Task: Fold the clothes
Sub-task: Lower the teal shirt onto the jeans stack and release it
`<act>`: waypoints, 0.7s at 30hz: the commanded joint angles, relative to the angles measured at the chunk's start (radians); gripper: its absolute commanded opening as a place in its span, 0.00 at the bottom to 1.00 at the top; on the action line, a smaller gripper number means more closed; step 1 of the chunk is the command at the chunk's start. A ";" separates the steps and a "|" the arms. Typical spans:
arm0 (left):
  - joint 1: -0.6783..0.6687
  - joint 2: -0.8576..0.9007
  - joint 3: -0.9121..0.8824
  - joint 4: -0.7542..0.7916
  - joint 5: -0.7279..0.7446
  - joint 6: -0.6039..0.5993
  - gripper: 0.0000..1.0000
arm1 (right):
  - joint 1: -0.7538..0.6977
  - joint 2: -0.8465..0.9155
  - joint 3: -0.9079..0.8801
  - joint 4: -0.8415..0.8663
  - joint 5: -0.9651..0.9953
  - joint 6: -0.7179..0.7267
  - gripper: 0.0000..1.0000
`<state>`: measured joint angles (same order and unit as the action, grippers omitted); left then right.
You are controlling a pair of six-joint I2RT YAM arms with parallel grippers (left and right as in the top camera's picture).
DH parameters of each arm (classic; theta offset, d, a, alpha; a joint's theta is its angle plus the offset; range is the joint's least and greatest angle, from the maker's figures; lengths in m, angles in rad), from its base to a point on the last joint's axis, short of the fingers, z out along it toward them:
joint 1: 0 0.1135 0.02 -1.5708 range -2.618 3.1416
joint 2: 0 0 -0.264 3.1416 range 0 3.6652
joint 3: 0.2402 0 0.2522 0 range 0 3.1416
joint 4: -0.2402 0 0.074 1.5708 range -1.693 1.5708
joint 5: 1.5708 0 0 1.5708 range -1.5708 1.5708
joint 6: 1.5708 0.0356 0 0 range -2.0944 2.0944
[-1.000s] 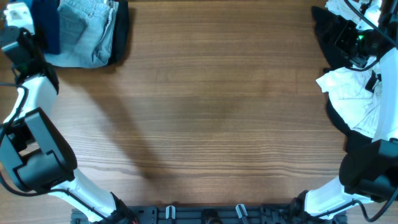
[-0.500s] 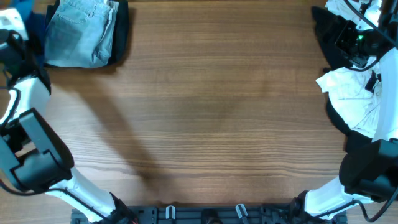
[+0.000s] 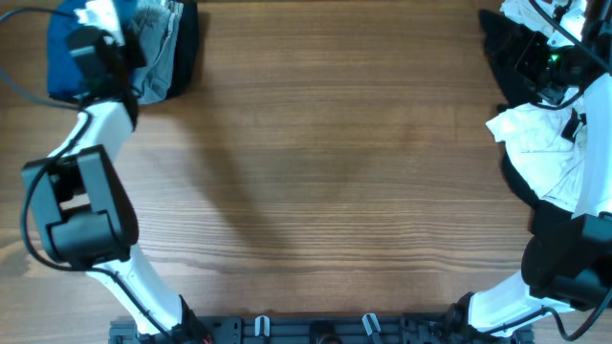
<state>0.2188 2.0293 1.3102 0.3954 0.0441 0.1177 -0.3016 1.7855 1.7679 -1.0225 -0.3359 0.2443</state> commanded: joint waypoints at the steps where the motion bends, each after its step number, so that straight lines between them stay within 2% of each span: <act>1: -0.074 0.024 0.033 0.011 0.053 -0.025 0.04 | 0.008 0.018 0.006 -0.003 -0.001 -0.006 0.99; 4: -0.100 0.040 0.033 0.011 0.053 -0.025 0.05 | 0.008 0.018 0.006 -0.003 -0.001 -0.007 1.00; 5: -0.104 0.042 0.033 0.011 0.053 -0.025 0.11 | 0.008 0.018 0.006 -0.003 -0.001 -0.008 0.99; 6: -0.104 0.043 0.033 0.010 0.053 -0.025 0.49 | 0.008 0.018 0.006 -0.003 -0.001 -0.009 0.99; 7: -0.104 0.043 0.033 0.009 0.053 -0.025 1.00 | 0.008 0.018 0.006 -0.003 -0.001 -0.009 1.00; 11: -0.103 0.042 0.033 0.064 0.055 -0.026 1.00 | 0.008 0.018 0.006 -0.001 -0.001 -0.008 1.00; 14: -0.117 0.002 0.033 0.133 0.109 -0.026 1.00 | 0.008 0.018 0.006 0.000 -0.001 -0.009 1.00; 18: -0.143 -0.092 0.033 0.125 0.119 -0.031 1.00 | 0.008 0.018 0.006 0.000 -0.001 -0.008 1.00; 21: -0.143 -0.154 0.033 0.113 0.111 -0.149 1.00 | 0.008 0.018 0.006 0.000 -0.001 -0.009 1.00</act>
<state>0.0837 1.9862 1.3197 0.5079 0.1390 0.0849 -0.3016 1.7855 1.7683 -1.0241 -0.3359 0.2443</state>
